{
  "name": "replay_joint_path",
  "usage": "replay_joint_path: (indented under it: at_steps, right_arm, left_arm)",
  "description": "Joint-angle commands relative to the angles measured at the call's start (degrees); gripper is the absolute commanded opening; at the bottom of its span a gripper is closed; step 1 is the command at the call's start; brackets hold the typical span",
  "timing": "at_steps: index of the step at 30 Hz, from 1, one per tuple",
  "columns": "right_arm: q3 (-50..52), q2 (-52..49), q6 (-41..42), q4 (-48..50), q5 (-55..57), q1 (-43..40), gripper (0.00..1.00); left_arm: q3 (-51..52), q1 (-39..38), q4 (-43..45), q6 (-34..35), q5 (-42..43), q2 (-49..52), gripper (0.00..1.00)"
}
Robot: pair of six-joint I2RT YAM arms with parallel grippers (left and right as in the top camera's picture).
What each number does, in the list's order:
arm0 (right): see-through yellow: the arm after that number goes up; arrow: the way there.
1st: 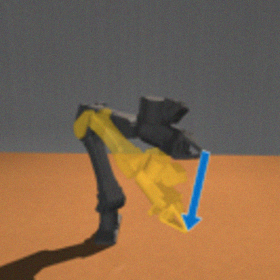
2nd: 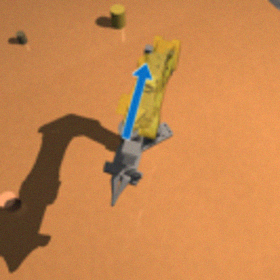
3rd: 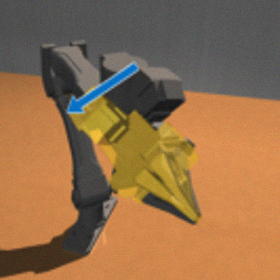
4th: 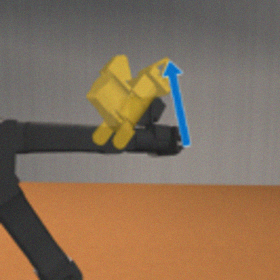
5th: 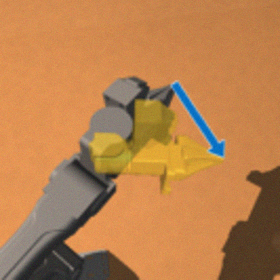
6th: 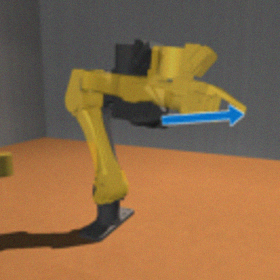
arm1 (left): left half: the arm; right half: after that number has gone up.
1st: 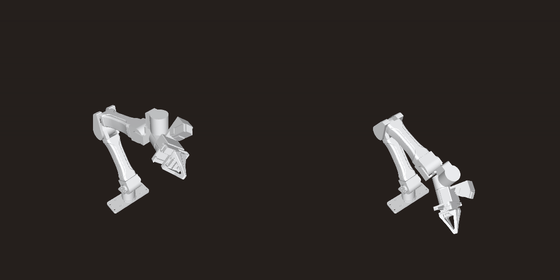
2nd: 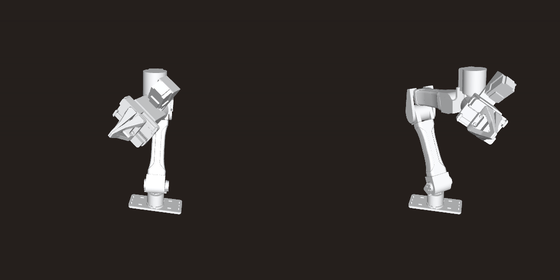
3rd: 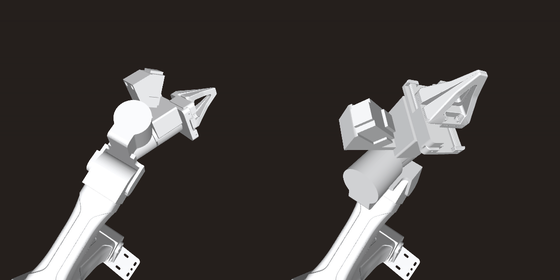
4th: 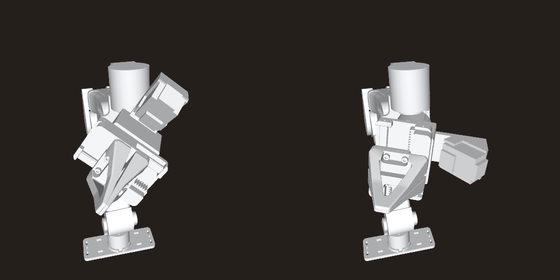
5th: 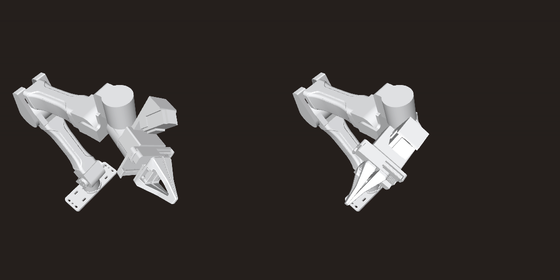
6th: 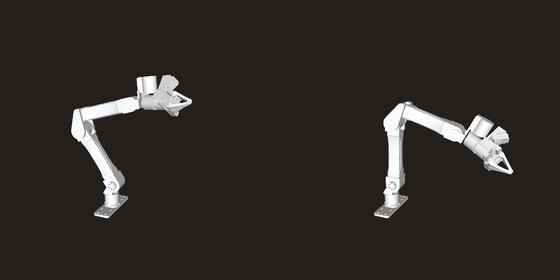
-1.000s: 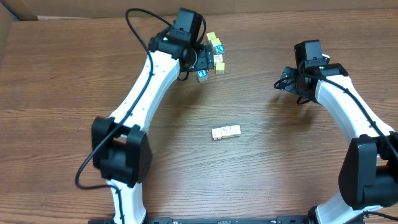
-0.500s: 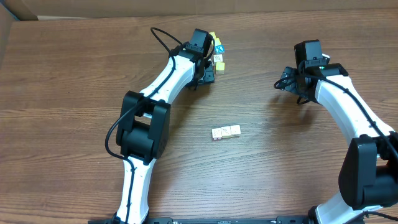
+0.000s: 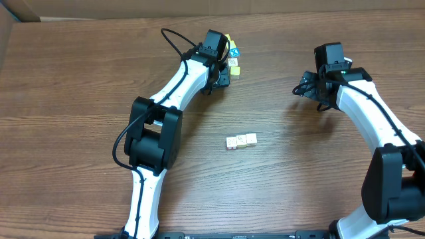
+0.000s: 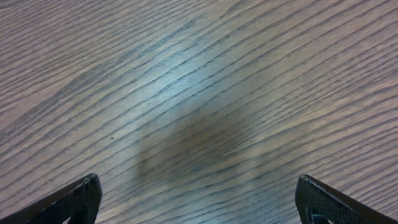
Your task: Flip 4 blocks
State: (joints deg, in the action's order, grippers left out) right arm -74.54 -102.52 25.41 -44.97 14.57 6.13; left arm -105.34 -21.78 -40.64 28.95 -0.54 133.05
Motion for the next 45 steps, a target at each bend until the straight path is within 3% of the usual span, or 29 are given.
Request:
replay_joint_path:
  at_steps: [1, 3, 6, 10, 13, 19, 22, 24, 25, 27, 29, 35, 39, 42, 45]
  right_arm:
    - [-0.9, 0.4, -0.4, 0.3, 0.8, 0.1, 1.00]
    - [-0.9, 0.4, -0.3, 0.3, 0.8, 0.1, 1.00]
    - [-0.9, 0.4, -0.3, 0.3, 0.8, 0.1, 1.00]
    - [-0.9, 0.4, -0.3, 0.3, 0.8, 0.1, 1.00]
    - [-0.9, 0.4, -0.4, 0.3, 0.8, 0.1, 1.00]
    - [-0.9, 0.4, -0.4, 0.3, 0.8, 0.1, 1.00]
    - [-0.9, 0.4, -0.3, 0.3, 0.8, 0.1, 1.00]
    - [-0.9, 0.4, -0.4, 0.3, 0.8, 0.1, 1.00]
    - [-0.9, 0.4, -0.3, 0.3, 0.8, 0.1, 1.00]
    - [-0.9, 0.4, -0.3, 0.3, 0.8, 0.1, 1.00]
    - [-0.9, 0.4, -0.3, 0.3, 0.8, 0.1, 1.00]
    - [-0.9, 0.4, -0.4, 0.3, 0.8, 0.1, 1.00]
    - [-0.9, 0.4, -0.3, 0.3, 0.8, 0.1, 1.00]
    - [-0.9, 0.4, -0.3, 0.3, 0.8, 0.1, 1.00]
    - [-0.9, 0.4, -0.3, 0.3, 0.8, 0.1, 1.00]
  left_arm:
    - [0.4, -0.4, 0.2, 0.0, -1.9, 0.6, 0.35]
    - [0.4, -0.4, 0.1, -0.1, -2.3, 0.6, 0.33]
    - [0.3, -0.4, -0.7, -0.2, -2.2, 0.4, 0.23]
    - [-1.5, 0.0, -4.9, -0.5, -1.8, -0.7, 0.20]
    - [-4.0, 0.0, -10.9, -0.7, -1.8, -3.7, 0.16]
    - [-7.9, 0.0, -25.4, -1.8, 1.2, -12.0, 0.17]
    - [-8.2, 0.0, -32.1, -1.8, 2.0, -16.3, 0.21]
    - [-8.2, 0.0, -35.3, -1.8, 2.0, -17.9, 0.30]
    - [-8.2, 0.0, -36.7, -1.8, 2.0, -18.2, 0.34]
    - [-8.2, 0.0, -38.6, -1.8, 2.0, -18.1, 0.55]
    - [-7.6, 0.0, -39.1, -2.1, 1.7, -17.7, 0.63]
    - [-7.1, 0.0, -40.2, -2.2, 1.6, -16.5, 0.56]
    - [-7.1, 0.0, -44.3, -2.7, 1.1, -16.5, 0.57]
    - [-6.9, 0.0, -47.6, -3.2, -3.4, -16.5, 0.57]
    - [-6.9, 0.4, -49.7, -2.1, -8.9, -16.5, 0.49]
